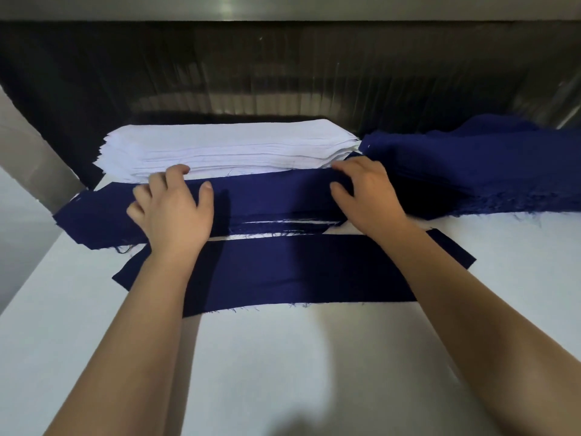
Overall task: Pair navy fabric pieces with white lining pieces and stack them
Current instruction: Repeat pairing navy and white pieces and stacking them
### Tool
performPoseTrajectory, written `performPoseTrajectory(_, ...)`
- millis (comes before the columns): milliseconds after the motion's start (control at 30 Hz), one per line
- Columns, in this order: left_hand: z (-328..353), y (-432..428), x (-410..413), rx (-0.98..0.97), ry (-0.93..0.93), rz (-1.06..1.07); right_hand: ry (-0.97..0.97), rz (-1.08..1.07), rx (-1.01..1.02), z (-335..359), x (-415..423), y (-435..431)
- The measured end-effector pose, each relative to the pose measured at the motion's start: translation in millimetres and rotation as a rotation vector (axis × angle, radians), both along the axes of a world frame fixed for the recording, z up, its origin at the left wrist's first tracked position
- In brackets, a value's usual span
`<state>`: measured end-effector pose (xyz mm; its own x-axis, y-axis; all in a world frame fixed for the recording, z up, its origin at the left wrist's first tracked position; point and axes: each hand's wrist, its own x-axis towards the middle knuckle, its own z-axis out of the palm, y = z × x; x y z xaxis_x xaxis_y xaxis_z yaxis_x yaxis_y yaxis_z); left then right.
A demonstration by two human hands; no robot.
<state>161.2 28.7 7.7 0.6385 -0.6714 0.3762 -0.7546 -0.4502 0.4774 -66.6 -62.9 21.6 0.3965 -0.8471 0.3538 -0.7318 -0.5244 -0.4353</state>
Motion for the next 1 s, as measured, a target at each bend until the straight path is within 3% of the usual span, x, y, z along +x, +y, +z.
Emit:
performPoseTrajectory(300, 4, -60, 32, 0.089, -0.005, -0.073, 0.100, -0.041, 0.009, 0, 50, -66)
performPoseTrajectory(533, 4, -91, 45, 0.246, 0.023, -0.028, 0.262, -0.108, 0.179, -13, 66, -91)
performPoseTrajectory(733, 4, -91, 48, 0.300, -0.077, -0.026, 0.347, -0.149, 0.026, -12, 67, -92)
performPoseTrajectory(1000, 8, -83, 51, 0.136, -0.142, -0.035, 0.333, -0.186, -0.108, -6, 60, -85)
